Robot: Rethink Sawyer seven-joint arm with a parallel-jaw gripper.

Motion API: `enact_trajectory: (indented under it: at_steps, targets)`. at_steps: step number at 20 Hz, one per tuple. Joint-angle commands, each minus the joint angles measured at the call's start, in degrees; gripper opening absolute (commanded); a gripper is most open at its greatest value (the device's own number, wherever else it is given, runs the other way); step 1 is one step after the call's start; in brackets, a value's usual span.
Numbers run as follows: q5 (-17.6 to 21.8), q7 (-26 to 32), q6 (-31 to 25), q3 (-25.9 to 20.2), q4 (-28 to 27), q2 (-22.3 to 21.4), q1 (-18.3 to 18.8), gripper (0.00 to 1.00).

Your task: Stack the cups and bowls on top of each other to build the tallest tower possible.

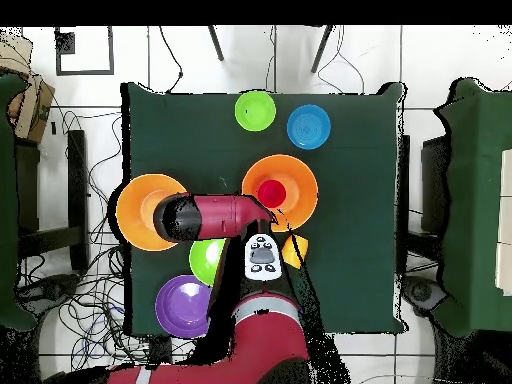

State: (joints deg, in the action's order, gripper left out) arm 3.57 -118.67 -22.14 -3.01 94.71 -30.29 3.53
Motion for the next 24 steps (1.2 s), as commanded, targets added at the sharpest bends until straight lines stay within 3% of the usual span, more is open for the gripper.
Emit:
enact_trajectory:
  at_steps: [1, 10, 16, 20, 24]
  targets:
    - [2.5, -2.66, 3.67, -3.62, -0.39, -0.15, -0.66, 1.0]
    - [2.11, -2.71, 5.33, -4.93, -1.93, 2.74, -0.55, 1.0]
    - [1.05, -2.64, -0.33, -4.23, 0.28, -2.71, -1.44, 1.0]
    - [0.74, -4.92, 5.26, -5.13, 0.75, 0.85, -2.18, 1.0]
    - [-0.25, -6.1, 4.5, -5.02, 1.87, -0.43, -3.07, 1.0]
